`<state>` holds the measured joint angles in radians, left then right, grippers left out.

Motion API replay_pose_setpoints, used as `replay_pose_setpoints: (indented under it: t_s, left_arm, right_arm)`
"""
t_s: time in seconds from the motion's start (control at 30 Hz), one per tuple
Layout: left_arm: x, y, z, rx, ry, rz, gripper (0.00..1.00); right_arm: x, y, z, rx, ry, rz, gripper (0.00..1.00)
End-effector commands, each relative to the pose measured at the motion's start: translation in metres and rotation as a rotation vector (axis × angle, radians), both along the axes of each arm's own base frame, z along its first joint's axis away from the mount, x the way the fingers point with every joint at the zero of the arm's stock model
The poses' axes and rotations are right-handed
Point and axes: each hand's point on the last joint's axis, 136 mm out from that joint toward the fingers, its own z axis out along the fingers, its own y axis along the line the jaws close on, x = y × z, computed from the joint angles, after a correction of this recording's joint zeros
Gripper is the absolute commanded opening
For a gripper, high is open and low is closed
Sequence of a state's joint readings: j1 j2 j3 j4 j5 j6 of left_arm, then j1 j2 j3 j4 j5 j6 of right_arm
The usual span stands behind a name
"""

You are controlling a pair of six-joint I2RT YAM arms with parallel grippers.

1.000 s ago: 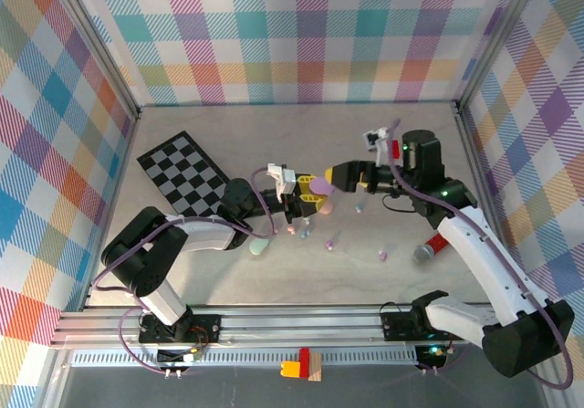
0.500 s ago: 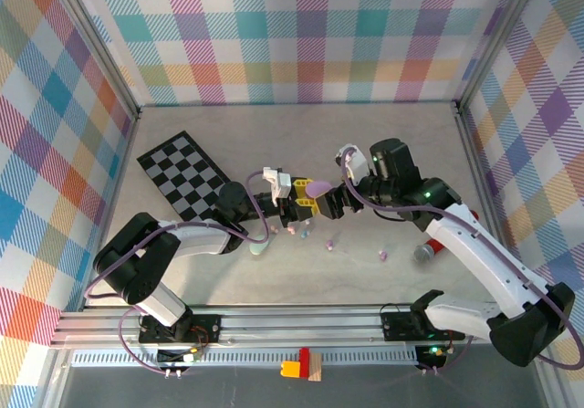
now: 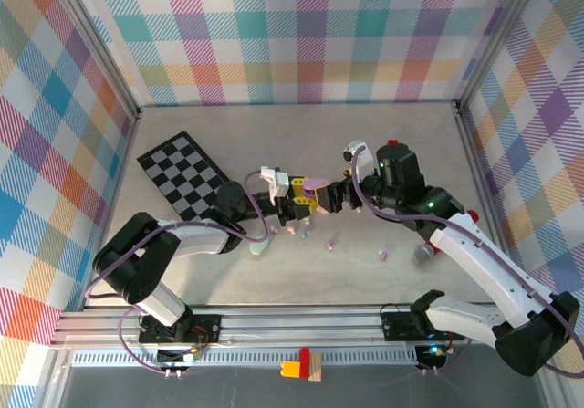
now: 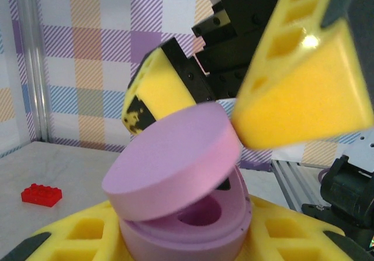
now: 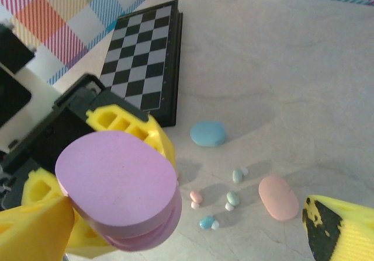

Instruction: Insert wireless bluetooth earbuds into charging case

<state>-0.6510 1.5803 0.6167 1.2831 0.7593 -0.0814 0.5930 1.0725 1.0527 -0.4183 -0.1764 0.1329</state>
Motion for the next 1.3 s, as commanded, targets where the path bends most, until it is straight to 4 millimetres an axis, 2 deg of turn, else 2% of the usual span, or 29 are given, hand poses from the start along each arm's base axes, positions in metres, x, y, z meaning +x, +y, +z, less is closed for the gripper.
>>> replay_pose_setpoints:
  t_s: [0.0,0.3,0.47,0.57,0.63,0.73,0.8,0.93,1.1,1.27]
  left_arm:
    - [-0.017,0.005,0.020,-0.039,-0.102,-0.041,0.38]
    - [-0.015,0.010,0.018,-0.038,-0.118,0.008,0.38]
    - [-0.011,0.013,0.010,-0.029,-0.107,0.043,0.38]
    - [-0.011,0.017,0.010,-0.029,-0.104,0.058,0.38]
    - [-0.012,0.019,0.011,-0.031,-0.104,0.061,0.38]
    - [-0.012,0.024,0.011,-0.034,-0.082,0.055,0.38]
    - [-0.014,0.027,0.012,-0.034,-0.081,0.046,0.38]
    - [-0.017,0.032,0.014,-0.038,-0.085,0.053,0.38]
    - [-0.013,0.035,0.016,-0.051,-0.064,0.086,0.38]
    - [-0.008,0.040,0.015,-0.051,-0.058,0.109,0.38]
  right_arm:
    - [0.019,-0.002,0.014,0.035,-0.032,-0.082,0.99]
    - [0.020,0.004,0.035,0.082,-0.062,-0.061,0.99]
    - [0.006,-0.001,0.054,0.182,-0.106,-0.061,0.99]
    - [-0.002,-0.011,0.062,0.244,-0.137,-0.089,0.99]
    - [0.001,-0.028,0.057,0.253,-0.129,-0.169,0.99]
    - [0.012,-0.061,0.030,0.270,-0.034,-0.323,0.99]
    - [0.015,-0.080,0.005,0.292,0.070,-0.409,0.99]
    - [0.014,-0.097,-0.045,0.223,0.256,-0.534,0.99]
    - [-0.002,-0.108,-0.108,0.048,0.499,-0.613,0.93]
    - [-0.028,-0.133,-0.153,-0.119,0.680,-0.747,0.89]
